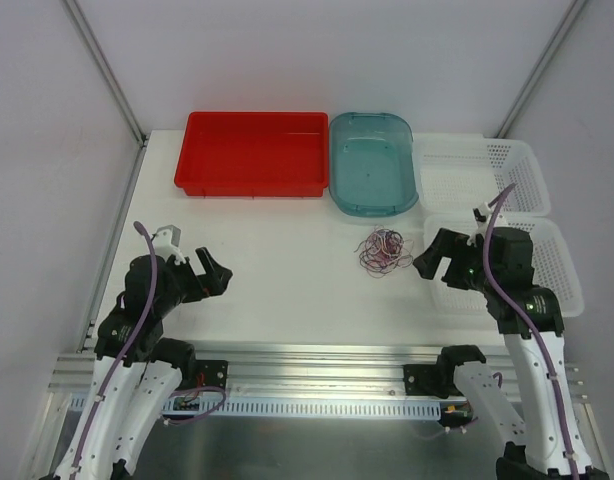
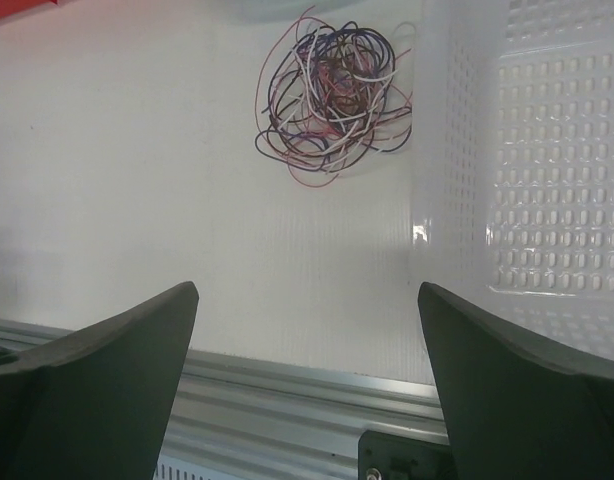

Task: Untangle the cables

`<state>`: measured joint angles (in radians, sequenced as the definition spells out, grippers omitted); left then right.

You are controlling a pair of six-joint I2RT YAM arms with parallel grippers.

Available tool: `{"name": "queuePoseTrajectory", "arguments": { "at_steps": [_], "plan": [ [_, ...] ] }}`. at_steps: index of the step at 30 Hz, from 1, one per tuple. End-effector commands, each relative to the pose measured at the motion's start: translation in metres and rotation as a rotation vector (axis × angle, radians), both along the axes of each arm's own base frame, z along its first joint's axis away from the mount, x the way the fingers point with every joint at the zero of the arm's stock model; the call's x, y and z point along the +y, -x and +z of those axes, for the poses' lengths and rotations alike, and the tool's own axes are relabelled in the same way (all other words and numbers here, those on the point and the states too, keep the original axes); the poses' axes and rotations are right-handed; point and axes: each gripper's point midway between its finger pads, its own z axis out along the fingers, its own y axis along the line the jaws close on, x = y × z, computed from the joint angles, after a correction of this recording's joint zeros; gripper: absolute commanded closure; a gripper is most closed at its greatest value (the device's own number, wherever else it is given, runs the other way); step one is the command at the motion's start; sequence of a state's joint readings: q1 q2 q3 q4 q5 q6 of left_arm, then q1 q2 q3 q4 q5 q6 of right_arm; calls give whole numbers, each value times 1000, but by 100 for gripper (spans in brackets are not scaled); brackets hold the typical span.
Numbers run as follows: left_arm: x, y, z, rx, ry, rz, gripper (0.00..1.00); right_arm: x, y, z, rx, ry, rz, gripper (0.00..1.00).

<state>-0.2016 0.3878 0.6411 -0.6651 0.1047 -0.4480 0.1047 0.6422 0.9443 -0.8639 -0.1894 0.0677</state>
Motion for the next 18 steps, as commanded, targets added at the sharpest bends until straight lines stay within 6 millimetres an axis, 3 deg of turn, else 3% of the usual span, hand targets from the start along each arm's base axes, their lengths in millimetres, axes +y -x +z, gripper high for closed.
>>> {"name": "queuePoseTrajectory", "arguments": {
  "at_steps": [1, 3, 5, 6, 9, 10, 12, 13, 14, 18],
  "plan": [
    [-6, -15, 2, -79, -8, -41, 1, 4, -36, 5, -62, 0, -26, 2],
    [-5, -16, 3, -82, -17, -44, 1, 12, -48, -10, -16, 24, -8, 3],
    [-5, -15, 3, -85, -11, -39, 1, 23, -63, -11, -45, 66, 13, 4],
    [-5, -15, 1, -82, -8, -38, 1, 25, -73, -23, -12, 108, 10, 4],
    [-2, -13, 4, -109, -14, -30, 1, 33, -104, -24, -57, 172, -31, 6],
    [-2, -13, 3, -113, -15, -29, 1, 37, -114, -39, -10, 189, -31, 7],
    [-1, -12, 5, -124, -12, -22, 1, 47, -130, -43, -10, 175, -39, 8],
    [-1, -13, 5, -125, -11, -20, 1, 51, -138, -61, 37, 198, -36, 9],
    [0, -13, 5, -125, -11, -17, 1, 55, -146, -61, 29, 208, -51, 10],
    [2, -14, 3, -112, -5, -12, 1, 68, -161, -100, 117, 265, -48, 12]
  ]
}}
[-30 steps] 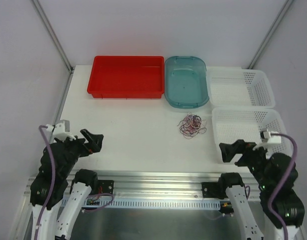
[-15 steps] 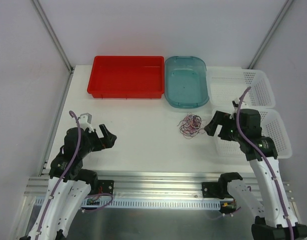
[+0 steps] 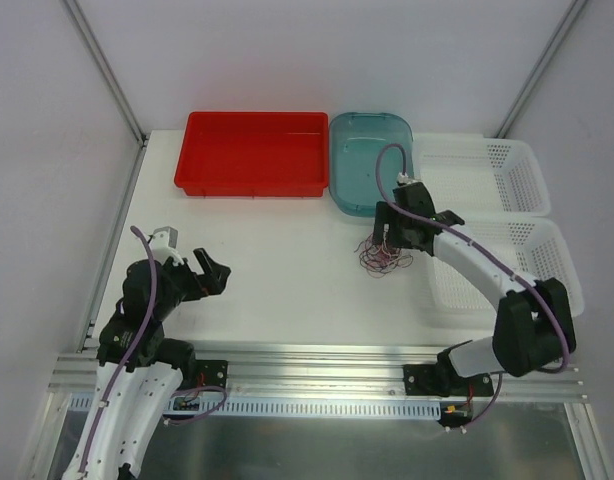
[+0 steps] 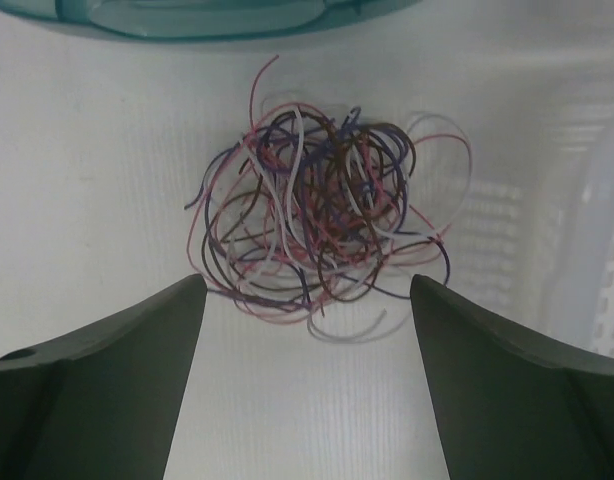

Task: Untangle the cables

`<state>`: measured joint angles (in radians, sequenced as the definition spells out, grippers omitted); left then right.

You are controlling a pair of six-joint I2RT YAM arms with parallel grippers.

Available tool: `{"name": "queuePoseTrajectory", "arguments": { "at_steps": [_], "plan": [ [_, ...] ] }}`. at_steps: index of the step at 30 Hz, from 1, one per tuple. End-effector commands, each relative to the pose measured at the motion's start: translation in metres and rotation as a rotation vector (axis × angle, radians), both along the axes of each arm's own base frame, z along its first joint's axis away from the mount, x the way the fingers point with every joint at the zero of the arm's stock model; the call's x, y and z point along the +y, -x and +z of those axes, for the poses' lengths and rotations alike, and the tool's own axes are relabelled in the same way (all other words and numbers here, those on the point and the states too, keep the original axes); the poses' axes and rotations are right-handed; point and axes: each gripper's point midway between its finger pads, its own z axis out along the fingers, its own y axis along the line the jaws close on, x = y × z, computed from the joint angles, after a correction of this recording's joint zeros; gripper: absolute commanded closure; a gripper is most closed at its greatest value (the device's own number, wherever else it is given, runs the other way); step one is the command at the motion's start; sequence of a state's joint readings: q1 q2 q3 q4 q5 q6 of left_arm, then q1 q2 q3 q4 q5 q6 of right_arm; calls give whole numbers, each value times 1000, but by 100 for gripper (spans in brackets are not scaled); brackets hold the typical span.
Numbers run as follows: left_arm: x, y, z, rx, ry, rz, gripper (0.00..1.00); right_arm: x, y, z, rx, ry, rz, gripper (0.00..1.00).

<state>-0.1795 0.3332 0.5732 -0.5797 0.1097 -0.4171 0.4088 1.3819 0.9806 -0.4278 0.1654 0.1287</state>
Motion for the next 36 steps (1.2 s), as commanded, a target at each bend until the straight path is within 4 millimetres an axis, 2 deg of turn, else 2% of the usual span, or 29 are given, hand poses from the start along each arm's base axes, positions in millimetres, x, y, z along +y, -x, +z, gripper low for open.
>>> {"name": "queuePoseTrajectory", "arguments": {
  "at_steps": [1, 2, 4, 5, 7, 9, 10, 11, 13, 14, 16, 19, 22, 27, 32, 33, 34, 35, 36],
  "plan": [
    [-1, -6, 5, -27, 9, -13, 1, 16, -37, 7, -86, 1, -53, 14],
    [0, -7, 5, -24, 10, -10, 1, 19, -37, -11, -43, 27, -52, 15],
    [-2, -7, 3, -8, 20, -23, 1, 23, -40, -27, -19, 38, -63, 18],
    [-1, -9, 3, -5, 22, -17, 1, 26, -38, -42, 14, 53, -59, 23],
    [-2, -9, 2, 2, 29, -24, 1, 29, -37, -55, 42, 67, -62, 27],
    [-4, -9, 1, 6, 36, -37, 1, 37, -31, -71, 77, 82, -40, 35],
    [-5, -9, 0, 7, 38, -41, 1, 41, -29, -74, 81, 84, -29, 40],
    [-7, -9, 0, 8, 44, -53, 1, 50, -23, -77, 88, 94, 11, 52],
    [-10, -9, 0, 11, 51, -68, 1, 64, -15, -79, 84, 108, 70, 61],
    [-11, -8, -2, 16, 54, -77, 1, 80, -8, -76, 71, 122, 135, 71],
    [-18, -7, -2, 23, 73, -117, 1, 98, 2, -72, 57, 138, 207, 81],
    [-28, -6, -4, 38, 101, -172, 1, 143, 32, -63, 32, 134, 367, 97],
    [-37, -6, -6, 66, 134, -218, 1, 174, 51, -54, 9, 105, 446, 97],
    [-49, -4, -17, 152, 186, -265, 1, 204, 69, -50, 2, 45, 485, 95],
    [-71, 5, -28, 248, 236, -295, 1, 215, 81, -52, 13, -2, 490, 76],
    [-74, 5, -29, 251, 230, -298, 1, 215, 81, -46, -2, -19, 485, 74],
    [-77, 5, -31, 260, 230, -287, 1, 214, 82, -43, -11, -29, 481, 66],
    [-83, 8, -38, 277, 207, -298, 1, 211, 83, -43, -21, -33, 470, 62],
    [-87, 6, -38, 268, 204, -298, 1, 208, 82, -33, -44, -47, 462, 58]
  ]
}}
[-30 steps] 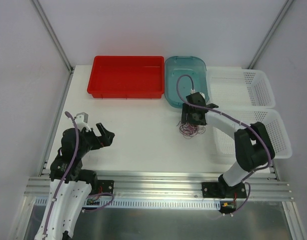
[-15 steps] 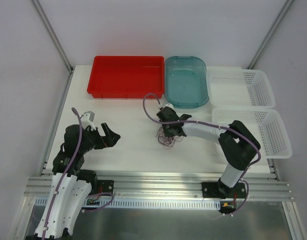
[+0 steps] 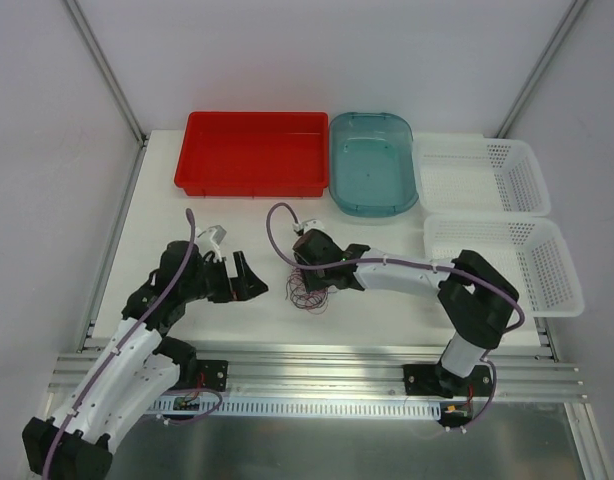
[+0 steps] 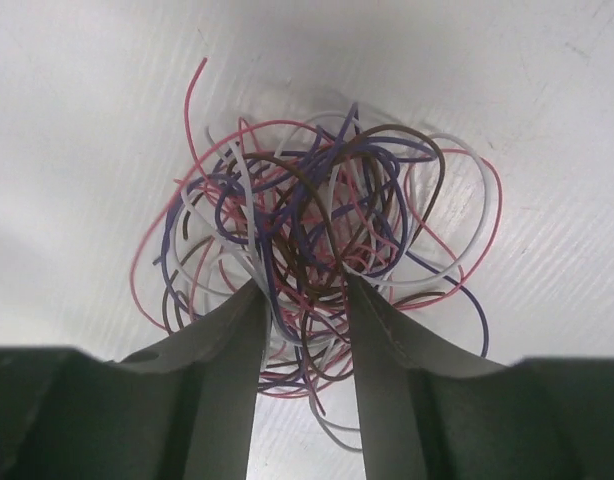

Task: Untangle the cables

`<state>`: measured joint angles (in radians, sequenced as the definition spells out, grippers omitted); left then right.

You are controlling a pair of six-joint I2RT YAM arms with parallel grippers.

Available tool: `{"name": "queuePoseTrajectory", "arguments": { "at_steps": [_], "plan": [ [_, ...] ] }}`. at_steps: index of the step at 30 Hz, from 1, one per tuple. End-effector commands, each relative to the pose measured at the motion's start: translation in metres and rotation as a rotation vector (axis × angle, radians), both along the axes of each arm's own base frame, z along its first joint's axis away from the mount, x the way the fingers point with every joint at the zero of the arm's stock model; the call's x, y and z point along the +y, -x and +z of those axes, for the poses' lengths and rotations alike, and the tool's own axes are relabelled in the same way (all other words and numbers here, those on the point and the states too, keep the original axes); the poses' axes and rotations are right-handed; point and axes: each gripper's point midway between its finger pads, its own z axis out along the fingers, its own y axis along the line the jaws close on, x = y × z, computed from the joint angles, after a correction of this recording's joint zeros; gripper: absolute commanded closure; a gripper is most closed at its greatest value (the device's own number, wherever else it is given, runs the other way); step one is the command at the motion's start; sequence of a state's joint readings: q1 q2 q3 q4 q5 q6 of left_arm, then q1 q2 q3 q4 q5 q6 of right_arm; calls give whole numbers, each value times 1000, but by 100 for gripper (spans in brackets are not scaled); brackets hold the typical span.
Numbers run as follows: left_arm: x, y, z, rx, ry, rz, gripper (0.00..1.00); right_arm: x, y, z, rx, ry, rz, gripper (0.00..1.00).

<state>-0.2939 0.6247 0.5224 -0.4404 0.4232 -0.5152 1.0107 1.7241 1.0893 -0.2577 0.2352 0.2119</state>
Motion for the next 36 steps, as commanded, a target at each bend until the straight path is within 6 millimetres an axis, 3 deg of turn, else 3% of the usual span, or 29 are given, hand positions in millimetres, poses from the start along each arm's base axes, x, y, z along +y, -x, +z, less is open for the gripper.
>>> {"name": "queuePoseTrajectory", "arguments": {
  "at_steps": [1, 8, 10, 13, 19, 29, 33, 34, 36],
  "plan": [
    [-12, -7, -2, 5, 14, 38, 1, 2, -2, 30, -58, -100, -36, 56],
    [-42, -18, -13, 16, -50, 12, 3, -18, 5, 47, -104, -173, -84, 37],
    [-53, -23, -12, 1, -70, -1, 4, -27, 7, 46, -102, -190, -104, 36],
    [-67, -28, -22, 21, -124, -18, 7, -28, 10, 43, -89, -236, -112, 27],
    [-80, -45, -42, 58, -217, -8, 14, -22, 11, 39, -80, -297, -109, 25],
    [-94, -58, -73, 99, -282, -7, 60, -13, 4, 32, -86, -356, -108, 25],
    [-98, -58, -78, 110, -289, -15, 83, -6, 3, 25, -77, -361, -94, 25],
    [-100, -57, -78, 111, -286, -20, 96, -3, 2, 21, -73, -362, -89, 25],
    [-101, -56, -76, 107, -280, -26, 100, 1, 2, 19, -63, -369, -82, 25]
  ]
}}
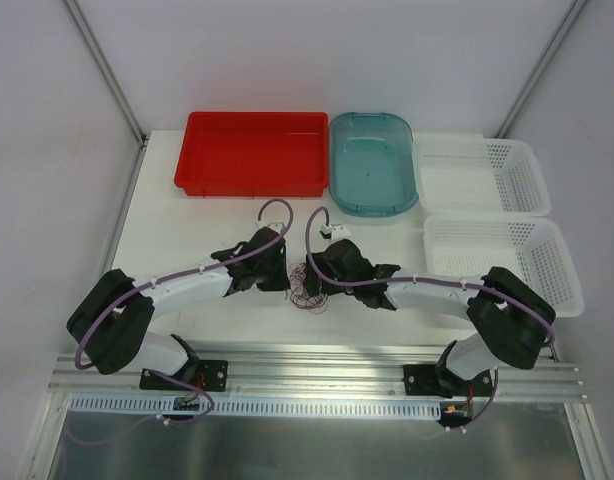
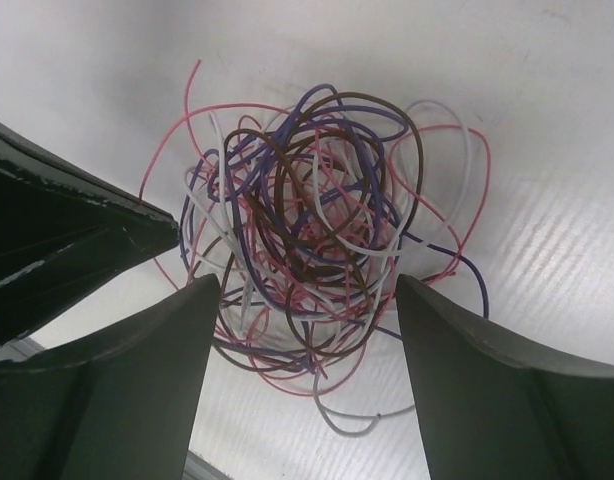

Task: Untangle the cables

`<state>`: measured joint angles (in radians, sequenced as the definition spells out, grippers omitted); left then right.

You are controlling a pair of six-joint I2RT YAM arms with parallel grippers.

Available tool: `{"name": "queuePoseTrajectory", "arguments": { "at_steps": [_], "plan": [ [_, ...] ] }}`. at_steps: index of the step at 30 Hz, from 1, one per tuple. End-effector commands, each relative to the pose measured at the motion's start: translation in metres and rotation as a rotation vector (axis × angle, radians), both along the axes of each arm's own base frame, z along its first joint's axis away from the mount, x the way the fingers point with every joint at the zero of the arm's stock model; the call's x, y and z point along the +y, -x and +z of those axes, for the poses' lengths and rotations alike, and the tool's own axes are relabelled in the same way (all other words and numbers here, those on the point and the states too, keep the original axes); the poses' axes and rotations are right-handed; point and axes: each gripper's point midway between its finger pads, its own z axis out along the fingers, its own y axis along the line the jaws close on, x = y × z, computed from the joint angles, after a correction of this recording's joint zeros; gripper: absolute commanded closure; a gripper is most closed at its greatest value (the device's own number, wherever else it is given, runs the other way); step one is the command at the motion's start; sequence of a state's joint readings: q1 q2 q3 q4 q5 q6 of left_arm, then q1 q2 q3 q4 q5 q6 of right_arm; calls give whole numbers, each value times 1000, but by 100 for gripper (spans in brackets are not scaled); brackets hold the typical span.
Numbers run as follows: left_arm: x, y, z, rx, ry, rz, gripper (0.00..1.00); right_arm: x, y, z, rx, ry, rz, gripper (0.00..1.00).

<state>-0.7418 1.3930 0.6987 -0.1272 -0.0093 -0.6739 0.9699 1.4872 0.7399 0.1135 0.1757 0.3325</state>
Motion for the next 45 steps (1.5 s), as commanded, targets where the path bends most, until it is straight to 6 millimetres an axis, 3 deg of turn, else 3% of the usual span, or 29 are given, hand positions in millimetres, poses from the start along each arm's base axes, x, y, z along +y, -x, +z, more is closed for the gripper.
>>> {"name": "queuePoseTrajectory", "arguments": {
  "at_steps": [1, 5, 8, 9, 10, 12, 15, 19, 21, 25, 27, 28, 30, 34, 38, 41, 45],
  "plan": [
    [-14, -10, 19, -57, 50, -6, 100, 20, -7, 8, -14, -67, 17, 25],
    [-13, -9, 40, -109, 97, -4, 100, 19, -12, -9, 5, -31, -4, 29],
    [-5, -9, 59, -169, 114, 9, 100, 9, -14, -21, 8, 16, -30, 46],
    [1, -7, 62, -181, 101, 13, 100, 3, -16, -23, 6, 30, -44, 59],
    [6, -6, 67, -196, 91, 21, 100, -3, -17, -25, 9, 47, -58, 65],
    [27, -6, 79, -247, 33, 52, 100, -18, -21, -22, 0, 53, -96, 79],
    [56, -12, 108, -338, -29, 107, 100, -47, -25, -16, -9, 81, -163, 88],
    [100, -18, 130, -369, -92, 197, 100, -80, -25, -9, -17, 139, -216, 93],
    [127, -28, 147, -396, -102, 276, 100, -95, -27, 6, -52, 137, -246, 94],
    [171, -34, 183, -475, -134, 384, 100, -133, -23, 29, -84, 177, -307, 95],
    [186, -33, 192, -483, -182, 410, 100, -148, -24, 50, -119, 154, -347, 95],
    [193, -36, 201, -497, -197, 433, 100, -158, -20, 51, -108, 180, -357, 94],
    [207, -37, 205, -503, -242, 473, 100, -168, -20, 74, -143, 148, -384, 95],
    [211, -38, 197, -482, -265, 479, 100, -177, -9, 98, -150, 132, -371, 92],
    [196, -38, 177, -441, -223, 416, 100, -162, 2, 93, -84, 89, -300, 74],
    [179, -38, 161, -430, -172, 326, 100, -158, 10, 65, -2, 120, -288, 54],
    [164, -34, 139, -395, -127, 243, 100, -146, 20, 45, 42, 217, -223, 41]
  ]
}}
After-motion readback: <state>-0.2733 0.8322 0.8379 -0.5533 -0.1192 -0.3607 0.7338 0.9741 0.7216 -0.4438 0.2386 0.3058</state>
